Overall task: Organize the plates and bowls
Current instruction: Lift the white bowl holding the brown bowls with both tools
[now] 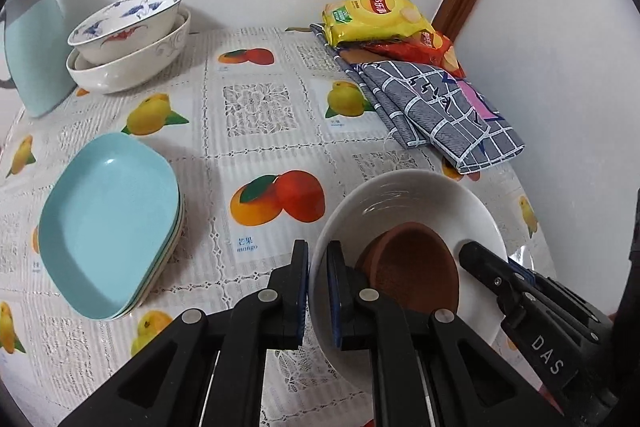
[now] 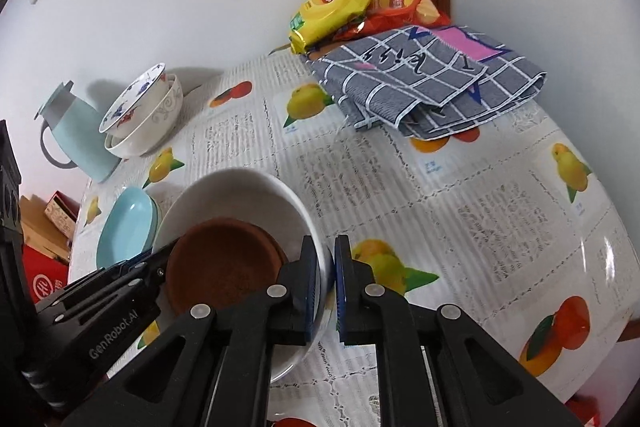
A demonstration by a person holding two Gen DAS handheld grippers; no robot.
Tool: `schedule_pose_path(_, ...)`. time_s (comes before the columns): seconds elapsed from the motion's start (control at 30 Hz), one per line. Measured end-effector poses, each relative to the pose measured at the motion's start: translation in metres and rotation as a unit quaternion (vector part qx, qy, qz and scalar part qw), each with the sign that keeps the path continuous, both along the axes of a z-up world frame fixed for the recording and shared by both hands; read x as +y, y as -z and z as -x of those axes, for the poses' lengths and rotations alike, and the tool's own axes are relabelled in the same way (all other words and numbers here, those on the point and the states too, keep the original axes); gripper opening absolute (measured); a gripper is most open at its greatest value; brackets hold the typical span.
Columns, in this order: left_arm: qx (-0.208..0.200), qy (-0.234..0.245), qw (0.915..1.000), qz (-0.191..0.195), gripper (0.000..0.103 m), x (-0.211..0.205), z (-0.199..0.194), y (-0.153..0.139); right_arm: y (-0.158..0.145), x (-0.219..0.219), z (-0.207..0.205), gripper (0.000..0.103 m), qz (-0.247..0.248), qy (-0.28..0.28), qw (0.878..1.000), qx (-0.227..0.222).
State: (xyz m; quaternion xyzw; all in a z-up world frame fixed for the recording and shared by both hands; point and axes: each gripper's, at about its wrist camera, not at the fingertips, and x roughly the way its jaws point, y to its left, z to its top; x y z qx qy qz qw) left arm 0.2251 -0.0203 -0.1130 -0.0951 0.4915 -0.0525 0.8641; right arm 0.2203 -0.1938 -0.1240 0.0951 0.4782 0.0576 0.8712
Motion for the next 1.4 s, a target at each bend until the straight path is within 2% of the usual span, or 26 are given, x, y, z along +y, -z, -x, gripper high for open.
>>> schedule_pose_path(0.23, 0.015, 0.003, 0.9999, -0.001, 0.009, 0.001, -0.004, 0.015, 0.009, 0.002, -0.004, 0.009, 0.0, -0.004, 1.0, 0.011)
schedule_pose_path(0.47, 0.038, 0.006, 0.9992, 0.003, 0.009, -0.001, -0.012, 0.038, 0.033, 0.001, -0.012, 0.009, 0.004, -0.006, 0.999, 0.042)
schedule_pose_path(0.63, 0.033, 0.015, 0.9993, 0.001, 0.01, -0.005, -0.012, 0.036, 0.044, -0.004, -0.017, 0.01, -0.002, 0.0, 0.999, 0.052)
schedule_pose_path(0.8, 0.057, 0.02, 0.998, 0.021, 0.008, -0.003, -0.017, 0.05, 0.058, -0.004, -0.021, 0.012, -0.02, -0.011, 0.997, 0.072)
schedule_pose_path(0.97, 0.056, 0.02, 0.998, 0.021, 0.011, -0.003, -0.017, 0.05, 0.06, -0.006, -0.021, 0.012, -0.027, -0.011, 0.997, 0.066)
schedule_pose_path(1.07, 0.051, 0.014, 0.9983, 0.025, 0.008, -0.004, -0.016, 0.051, 0.06, -0.007, -0.021, 0.01, -0.035, -0.008, 0.997, 0.064)
schedule_pose_path(1.13, 0.042, 0.016, 0.9989, 0.01, 0.008, -0.007, -0.015, 0.05, 0.058, -0.005, -0.019, 0.009, -0.024, -0.005, 0.998, 0.057)
schedule_pose_path(1.2, 0.044, 0.016, 0.9988, 0.014, 0.008, -0.006, -0.016, 0.05, 0.057, -0.005, -0.018, 0.009, -0.022, -0.002, 0.998, 0.056)
schedule_pose_path(1.4, 0.029, 0.023, 0.9991, 0.018, 0.008, -0.012, -0.014, 0.035, 0.044, -0.012, -0.015, 0.01, -0.027, 0.005, 0.999, 0.046)
